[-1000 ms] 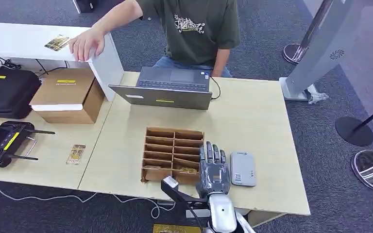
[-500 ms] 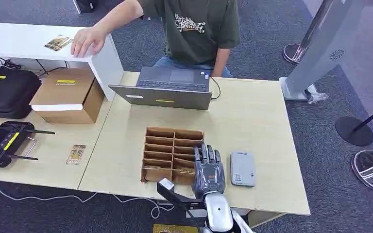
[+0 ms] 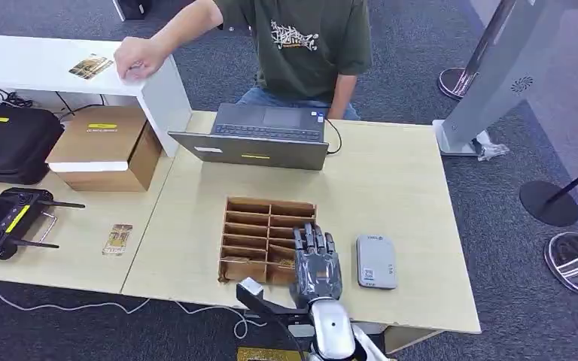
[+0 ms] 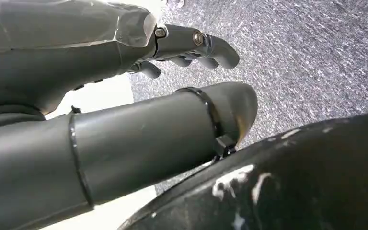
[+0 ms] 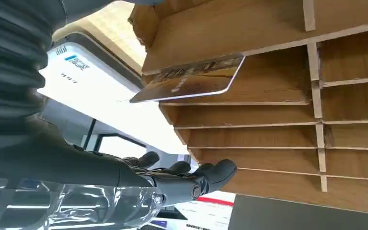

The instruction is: Pass the card to the sensor for recognition and then transmit it.

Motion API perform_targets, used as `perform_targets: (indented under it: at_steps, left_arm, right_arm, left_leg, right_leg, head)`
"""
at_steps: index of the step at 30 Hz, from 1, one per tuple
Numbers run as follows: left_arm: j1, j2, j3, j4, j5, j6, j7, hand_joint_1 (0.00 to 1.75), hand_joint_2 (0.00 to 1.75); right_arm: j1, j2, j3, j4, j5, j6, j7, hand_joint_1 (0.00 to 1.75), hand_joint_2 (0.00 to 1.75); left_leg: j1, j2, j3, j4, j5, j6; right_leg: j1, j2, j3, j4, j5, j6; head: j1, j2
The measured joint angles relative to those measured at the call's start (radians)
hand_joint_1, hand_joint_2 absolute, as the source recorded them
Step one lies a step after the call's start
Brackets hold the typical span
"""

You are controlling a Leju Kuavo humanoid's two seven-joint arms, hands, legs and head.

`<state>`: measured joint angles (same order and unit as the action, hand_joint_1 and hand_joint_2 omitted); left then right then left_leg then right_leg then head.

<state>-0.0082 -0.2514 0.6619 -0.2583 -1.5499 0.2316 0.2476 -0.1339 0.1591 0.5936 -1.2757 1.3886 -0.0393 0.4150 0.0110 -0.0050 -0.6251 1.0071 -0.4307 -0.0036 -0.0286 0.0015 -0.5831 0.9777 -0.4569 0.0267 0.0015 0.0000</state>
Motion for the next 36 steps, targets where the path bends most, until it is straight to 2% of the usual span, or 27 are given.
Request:
perform_targets:
  at_steps: [36]
  left_arm:
    - [-0.002,0.006,-0.004,0.0,0.0,-0.004,0.001,0.0,0.0]
  right_arm:
    - [-0.001,-0.005,0.01,-0.018,-0.01,-0.027,0.01,0.0,1.75]
  left_leg:
    - [0.0,0.0,0.0,0.0,0.0,0.0]
  right_leg:
    - [0.0,0.0,0.0,0.0,0.0,0.0]
  head:
    - [0.0,0.0]
